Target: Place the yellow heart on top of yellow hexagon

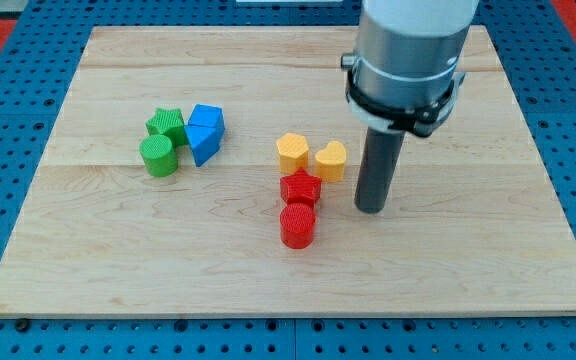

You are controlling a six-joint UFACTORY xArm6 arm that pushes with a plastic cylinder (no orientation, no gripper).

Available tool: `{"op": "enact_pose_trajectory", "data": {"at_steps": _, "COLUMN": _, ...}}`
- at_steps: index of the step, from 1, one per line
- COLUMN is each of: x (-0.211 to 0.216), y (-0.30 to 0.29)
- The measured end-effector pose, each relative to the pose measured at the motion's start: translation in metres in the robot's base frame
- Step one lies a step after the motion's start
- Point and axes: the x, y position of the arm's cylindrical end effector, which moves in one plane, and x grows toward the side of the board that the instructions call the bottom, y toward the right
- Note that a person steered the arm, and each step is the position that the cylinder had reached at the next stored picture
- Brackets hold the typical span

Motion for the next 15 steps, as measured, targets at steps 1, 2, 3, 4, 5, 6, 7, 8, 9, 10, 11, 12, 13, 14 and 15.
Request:
{"op": "enact_pose_trajectory", "data": {"at_steps": 1, "x": 0.0, "y": -0.028}}
{"op": "enact_pose_trajectory", "data": {"at_steps": 2, "x": -0.018, "y": -0.03}}
{"op": "enact_pose_trajectory", "data": {"at_steps": 3, "x": -0.038, "y": -0.028}}
{"op": "enact_pose_trajectory", "data": {"at_steps": 4, "x": -0.051, "y": -0.017}}
{"op": "enact_pose_trajectory", "data": {"at_steps": 5, "x": -0.063, "y": -0.01}}
{"op": "enact_pose_trajectory", "data": {"at_steps": 6, "x": -0.082, "y": 0.004}}
{"op": "enact_pose_trajectory", "data": {"at_steps": 7, "x": -0.117, "y": 0.001}}
{"op": "enact_pose_trajectory", "data": {"at_steps": 8, "x": -0.133, "y": -0.007}}
{"op": "enact_pose_trajectory", "data": {"at_steps": 9, "x": -0.14, "y": -0.01}}
{"op": "enact_pose_trajectory", "data": {"at_steps": 10, "x": -0.141, "y": -0.005}}
{"op": "enact_pose_trajectory", "data": {"at_steps": 11, "x": -0.098, "y": 0.01}}
{"op": "enact_pose_trajectory", "data": {"at_steps": 12, "x": -0.103, "y": -0.007}}
{"op": "enact_pose_trajectory", "data": {"at_steps": 13, "x": -0.121, "y": -0.008}}
{"op": "enact_pose_trajectory", "data": {"at_steps": 14, "x": -0.137, "y": -0.018}}
{"op": "enact_pose_trajectory", "data": {"at_steps": 15, "x": -0.151, "y": -0.027}}
